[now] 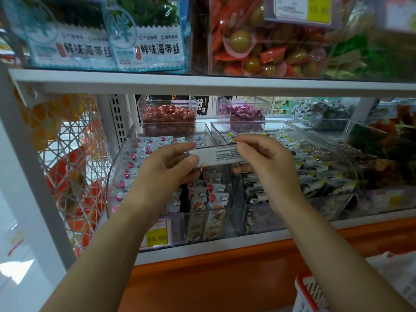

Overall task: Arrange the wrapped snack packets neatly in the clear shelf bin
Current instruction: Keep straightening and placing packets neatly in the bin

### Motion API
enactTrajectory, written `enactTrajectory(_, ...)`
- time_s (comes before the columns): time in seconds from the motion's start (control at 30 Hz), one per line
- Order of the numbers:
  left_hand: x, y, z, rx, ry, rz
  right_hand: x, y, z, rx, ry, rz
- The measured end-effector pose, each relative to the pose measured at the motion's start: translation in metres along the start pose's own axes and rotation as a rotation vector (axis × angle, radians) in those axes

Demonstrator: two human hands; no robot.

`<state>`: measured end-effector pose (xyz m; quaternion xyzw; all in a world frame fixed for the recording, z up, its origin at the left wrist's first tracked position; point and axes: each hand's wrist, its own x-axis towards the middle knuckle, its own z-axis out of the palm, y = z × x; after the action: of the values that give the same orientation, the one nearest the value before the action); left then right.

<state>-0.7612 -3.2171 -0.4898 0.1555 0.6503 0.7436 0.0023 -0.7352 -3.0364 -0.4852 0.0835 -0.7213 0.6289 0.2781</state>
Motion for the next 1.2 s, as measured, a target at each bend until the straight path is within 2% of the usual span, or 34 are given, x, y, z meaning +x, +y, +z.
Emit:
enactTrajectory(0.17, -0.003, 0.003, 0.002, 0.031, -0.040, 0.018, 0.003, 0.000, -0.003, 0.013, 0.019, 0.017)
enactTrajectory(0.33, -0.005, 0.006, 0.002, 0.227, -0.082, 0.077, 0.005, 0.004, -0.007, -0.137, 0.045, 0.001)
enactTrajectory(0.53, -0.006, 0.005, 0.008, 0.337, -0.117, 0.009, 0.005, 0.007, -0.007, -0.272, 0.038, -0.057)
enactTrajectory(0.83, -0.002, 0.009, -0.001, 0.379, 0.013, -0.007, 0.004, 0.006, -0.005, -0.251, -0.073, -0.065)
enactTrajectory(1.0, -0.001, 0.008, -0.005, 0.387, 0.045, 0.041, 0.003, 0.007, -0.003, -0.212, -0.039, -0.041)
enactTrajectory(1.1, -0.002, 0.009, -0.002, 0.339, -0.011, 0.040, 0.003, 0.008, -0.002, -0.199, 0.003, -0.043)
enactTrajectory(1.2, -0.004, 0.009, -0.001, 0.406, -0.078, 0.049, 0.005, 0.006, -0.006, -0.157, -0.023, 0.012)
